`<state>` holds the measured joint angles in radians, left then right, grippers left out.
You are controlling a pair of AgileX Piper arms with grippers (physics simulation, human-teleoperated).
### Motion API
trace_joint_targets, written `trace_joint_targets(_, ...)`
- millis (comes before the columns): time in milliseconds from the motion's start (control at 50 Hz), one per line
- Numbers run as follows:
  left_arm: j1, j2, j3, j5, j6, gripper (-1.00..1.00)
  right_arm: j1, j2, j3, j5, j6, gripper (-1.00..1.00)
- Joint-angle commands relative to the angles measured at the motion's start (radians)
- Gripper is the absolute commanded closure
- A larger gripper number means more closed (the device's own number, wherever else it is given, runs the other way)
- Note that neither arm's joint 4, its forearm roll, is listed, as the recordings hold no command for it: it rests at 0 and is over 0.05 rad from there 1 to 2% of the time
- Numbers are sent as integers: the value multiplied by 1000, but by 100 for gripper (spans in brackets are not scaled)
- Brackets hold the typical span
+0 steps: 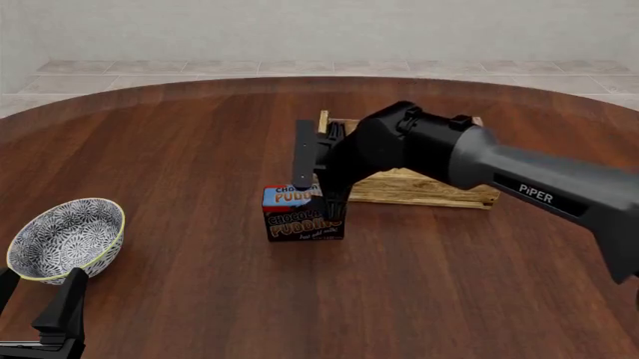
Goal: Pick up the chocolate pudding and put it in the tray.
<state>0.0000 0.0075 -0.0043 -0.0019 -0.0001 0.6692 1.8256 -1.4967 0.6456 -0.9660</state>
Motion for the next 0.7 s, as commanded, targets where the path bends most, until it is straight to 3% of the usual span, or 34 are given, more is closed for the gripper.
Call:
trace_joint_targets(20, 0, 0, 0, 0, 0, -100, -3, 9, -2, -5, 6, -100)
trace_joint_targets(700, 0, 0, 0, 0, 0, -100, 5, 3, 56, -46, 15, -100)
